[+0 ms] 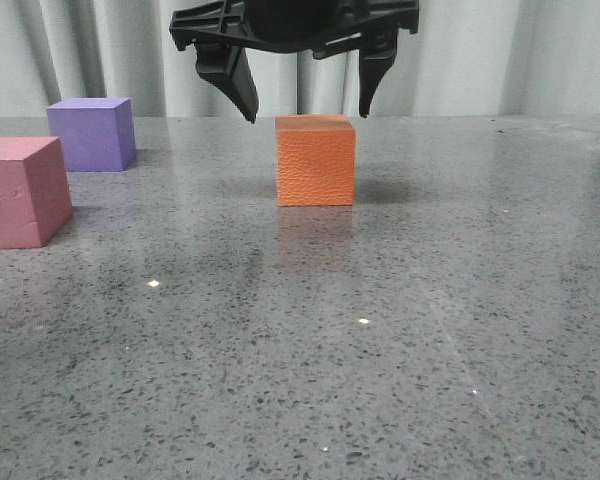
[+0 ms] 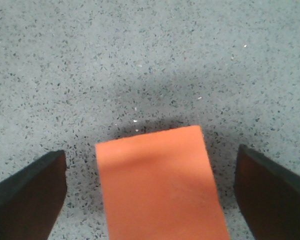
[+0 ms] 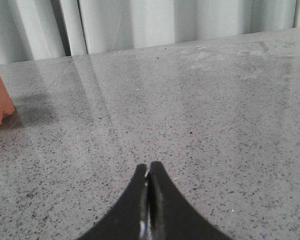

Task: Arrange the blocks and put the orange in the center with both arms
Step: 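Lower the open left gripper over the orange cube and close it, then lift the orange cube with the left gripper toward the purple cube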

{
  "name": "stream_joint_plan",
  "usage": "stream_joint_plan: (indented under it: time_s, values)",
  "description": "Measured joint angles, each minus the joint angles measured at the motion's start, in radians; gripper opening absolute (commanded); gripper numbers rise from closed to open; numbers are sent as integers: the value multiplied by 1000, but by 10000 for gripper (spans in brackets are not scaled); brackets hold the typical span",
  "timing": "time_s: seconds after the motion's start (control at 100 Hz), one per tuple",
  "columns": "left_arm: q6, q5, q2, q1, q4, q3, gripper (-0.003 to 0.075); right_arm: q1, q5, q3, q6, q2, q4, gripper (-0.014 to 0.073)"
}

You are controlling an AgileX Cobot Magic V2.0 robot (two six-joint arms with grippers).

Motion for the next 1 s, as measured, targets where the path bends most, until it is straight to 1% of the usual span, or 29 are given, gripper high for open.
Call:
stream_joint_plan:
  time_s: [0.3, 0.37, 0.44, 0.51, 0.56, 0.58, 0.63, 0.7, 0.73, 0.8, 0.91, 1.0]
  values:
    - [-23, 14, 65, 0, -4, -2, 637, 0, 0, 0, 0, 0, 0, -68]
    - [-25, 14, 67, 0, -4, -2, 617, 0, 0, 0, 0, 0, 0, -68]
    - [-25, 14, 67, 0, -4, -2, 551, 0, 0, 0, 0, 0, 0, -68]
    - [-25, 14, 67, 0, -4, -2, 440, 0, 0, 0, 0, 0, 0, -68]
    - [-25, 14, 67, 0, -4, -2, 337, 0, 0, 0, 0, 0, 0, -68]
    - [-25, 14, 67, 0, -4, -2, 312, 0, 0, 0, 0, 0, 0, -68]
    - [-25, 14, 67, 0, -4, -2, 219, 0, 0, 0, 0, 0, 1, -68]
    - [-25, 14, 67, 0, -4, -2, 124, 0, 0, 0, 0, 0, 1, -68]
    - [-25, 14, 67, 0, -4, -2, 97, 0, 0, 0, 0, 0, 1, -68]
    - [-25, 16, 67, 0, -4, -2, 63, 0, 0, 0, 0, 0, 1, -68]
    - [-25, 18, 55, 0, 0, -2, 63, 0, 0, 0, 0, 0, 1, -68]
    - [-25, 35, 23, 0, 37, -2, 64, 0, 0, 0, 0, 0, 1, -68]
